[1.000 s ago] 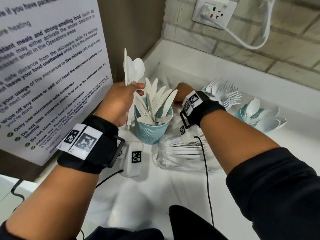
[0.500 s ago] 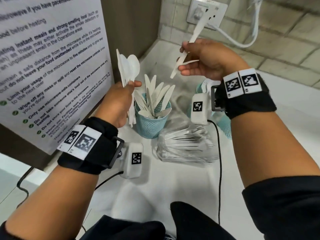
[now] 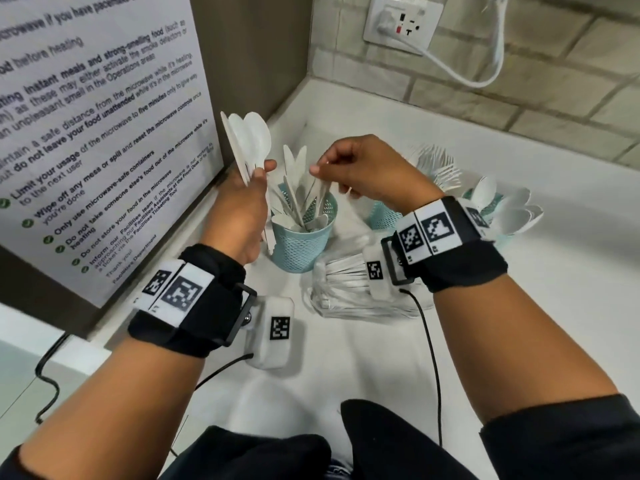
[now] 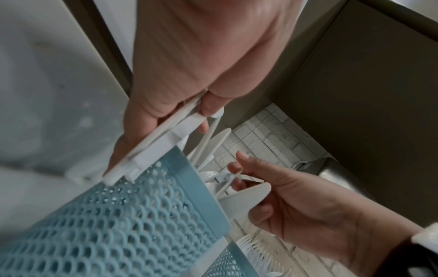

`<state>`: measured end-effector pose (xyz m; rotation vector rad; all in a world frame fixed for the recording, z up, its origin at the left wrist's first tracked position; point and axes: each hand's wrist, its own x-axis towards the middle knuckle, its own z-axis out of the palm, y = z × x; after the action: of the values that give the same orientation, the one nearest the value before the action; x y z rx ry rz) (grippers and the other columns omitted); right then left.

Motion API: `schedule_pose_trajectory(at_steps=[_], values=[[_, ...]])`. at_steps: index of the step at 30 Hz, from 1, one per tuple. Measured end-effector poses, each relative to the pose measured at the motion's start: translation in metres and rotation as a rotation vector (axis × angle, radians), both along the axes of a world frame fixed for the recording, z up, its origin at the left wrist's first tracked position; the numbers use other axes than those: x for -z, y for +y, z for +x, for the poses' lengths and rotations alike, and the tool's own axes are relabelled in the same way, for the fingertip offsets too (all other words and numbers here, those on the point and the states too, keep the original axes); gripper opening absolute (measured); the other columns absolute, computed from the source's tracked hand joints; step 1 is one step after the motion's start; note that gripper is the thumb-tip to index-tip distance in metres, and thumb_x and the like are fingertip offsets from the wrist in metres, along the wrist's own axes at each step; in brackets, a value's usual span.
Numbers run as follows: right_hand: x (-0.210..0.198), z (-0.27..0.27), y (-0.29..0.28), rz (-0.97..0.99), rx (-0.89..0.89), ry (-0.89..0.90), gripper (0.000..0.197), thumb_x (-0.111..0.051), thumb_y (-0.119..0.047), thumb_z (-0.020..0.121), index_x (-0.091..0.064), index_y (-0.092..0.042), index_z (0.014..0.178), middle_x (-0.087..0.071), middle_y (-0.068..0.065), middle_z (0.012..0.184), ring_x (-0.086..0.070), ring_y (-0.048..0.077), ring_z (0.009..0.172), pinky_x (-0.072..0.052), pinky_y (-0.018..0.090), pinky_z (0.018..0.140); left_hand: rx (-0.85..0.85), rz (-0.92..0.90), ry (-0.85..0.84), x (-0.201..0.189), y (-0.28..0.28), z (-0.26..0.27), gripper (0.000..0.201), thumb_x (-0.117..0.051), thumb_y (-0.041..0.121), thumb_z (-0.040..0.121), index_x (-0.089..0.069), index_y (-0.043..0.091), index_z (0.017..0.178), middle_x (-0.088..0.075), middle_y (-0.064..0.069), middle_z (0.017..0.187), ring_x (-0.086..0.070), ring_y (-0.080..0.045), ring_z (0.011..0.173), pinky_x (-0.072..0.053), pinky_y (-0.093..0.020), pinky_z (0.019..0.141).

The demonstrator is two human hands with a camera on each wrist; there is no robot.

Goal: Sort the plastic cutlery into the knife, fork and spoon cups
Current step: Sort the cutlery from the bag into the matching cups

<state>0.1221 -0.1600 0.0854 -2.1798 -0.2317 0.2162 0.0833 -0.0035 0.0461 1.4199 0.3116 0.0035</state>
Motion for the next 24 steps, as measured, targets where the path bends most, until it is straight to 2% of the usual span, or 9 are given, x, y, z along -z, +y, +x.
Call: schedule_pose_trajectory(at_steps=[3, 5, 7, 9, 11, 15, 17, 20, 24], values=[[0.011, 0.005, 0.004, -0.048, 0.203, -0.281, 0.025, -0.070, -0.038, 0.080, -0.054, -0.020, 0.074, -0.047, -0.007, 0.075, -0.045, 0.003, 0.068, -0.037, 0.015, 0.061, -0.001, -0.004, 0.009, 0.001, -0.001, 0.003, 0.028, -0.032, 0.027, 0.101, -0.058, 0.033, 0.093, -0.064, -0.005, 0.115, -0.063, -0.023, 0.102, -0.050, -0.031, 0.071], [0.019, 0.005, 0.008, -0.010, 0.272, -0.368, 0.024, -0.065, -0.037, 0.084, -0.056, -0.017, 0.095, -0.047, -0.002, 0.097, -0.051, 0.013, 0.095, -0.044, 0.025, 0.085, -0.008, 0.004, 0.007, 0.002, -0.003, 0.005, 0.029, -0.032, 0.028, 0.101, -0.058, 0.034, 0.092, -0.065, -0.004, 0.105, -0.064, -0.023, 0.090, -0.049, -0.029, 0.063], [0.026, 0.003, 0.013, 0.006, 0.250, -0.393, 0.035, -0.056, -0.035, 0.091, -0.051, -0.016, 0.120, -0.046, 0.007, 0.121, -0.046, 0.025, 0.117, -0.038, 0.039, 0.103, -0.013, 0.021, 0.002, 0.002, -0.006, 0.007, 0.029, -0.032, 0.029, 0.101, -0.058, 0.034, 0.090, -0.065, 0.000, 0.095, -0.064, -0.022, 0.085, -0.050, -0.030, 0.065], [0.032, 0.000, 0.018, -0.045, 0.180, -0.367, 0.045, -0.046, -0.036, 0.096, -0.040, -0.017, 0.136, -0.039, 0.011, 0.138, -0.039, 0.026, 0.129, -0.030, 0.041, 0.111, -0.018, 0.005, -0.006, 0.002, -0.011, 0.009, 0.028, -0.031, 0.028, 0.102, -0.057, 0.032, 0.091, -0.062, 0.003, 0.093, -0.063, -0.021, 0.088, -0.052, -0.032, 0.069], [0.039, -0.001, 0.022, -0.073, 0.128, -0.282, 0.049, -0.038, -0.040, 0.098, -0.033, -0.019, 0.142, -0.031, 0.010, 0.145, -0.033, 0.025, 0.135, -0.024, 0.038, 0.114, -0.014, 0.015, -0.030, 0.002, -0.019, 0.012, 0.027, -0.031, 0.027, 0.102, -0.057, 0.029, 0.096, -0.060, 0.002, 0.102, -0.062, -0.024, 0.100, -0.053, -0.040, 0.081], [0.044, 0.005, 0.021, -0.058, 0.142, -0.239, 0.047, -0.032, -0.035, 0.101, -0.033, -0.012, 0.142, -0.024, 0.012, 0.147, -0.031, 0.023, 0.136, -0.022, 0.026, 0.111, -0.024, 0.026, -0.091, 0.005, -0.029, 0.022, 0.025, -0.031, 0.024, 0.102, -0.055, 0.021, 0.108, -0.055, 0.003, 0.108, -0.057, -0.017, 0.101, -0.049, -0.029, 0.076], [0.043, 0.011, 0.018, -0.034, 0.173, -0.222, 0.047, -0.031, -0.034, 0.101, -0.033, -0.010, 0.142, -0.025, 0.012, 0.146, -0.036, 0.022, 0.133, -0.023, 0.020, 0.106, -0.017, 0.020, -0.094, 0.006, -0.031, 0.030, 0.025, -0.031, 0.023, 0.102, -0.055, 0.020, 0.109, -0.055, 0.001, 0.107, -0.055, -0.018, 0.101, -0.045, -0.032, 0.081], [0.046, 0.025, 0.015, 0.016, 0.264, -0.237, 0.045, -0.032, -0.032, 0.101, -0.037, -0.007, 0.139, -0.030, 0.012, 0.142, -0.038, 0.020, 0.129, -0.022, 0.011, 0.093, 0.034, -0.004, -0.094, 0.005, -0.034, 0.043, 0.025, -0.030, 0.024, 0.102, -0.054, 0.020, 0.109, -0.057, -0.003, 0.103, -0.057, -0.017, 0.089, -0.048, -0.030, 0.076], [0.049, 0.042, 0.009, 0.082, 0.386, -0.287, 0.040, -0.032, -0.029, 0.101, -0.045, -0.005, 0.132, -0.036, 0.013, 0.138, -0.040, 0.019, 0.125, -0.021, 0.007, 0.082, 0.095, -0.002, -0.102, 0.001, -0.043, 0.059, 0.026, -0.028, 0.024, 0.102, -0.054, 0.020, 0.107, -0.059, -0.009, 0.111, -0.059, -0.019, 0.089, -0.050, -0.031, 0.077]])
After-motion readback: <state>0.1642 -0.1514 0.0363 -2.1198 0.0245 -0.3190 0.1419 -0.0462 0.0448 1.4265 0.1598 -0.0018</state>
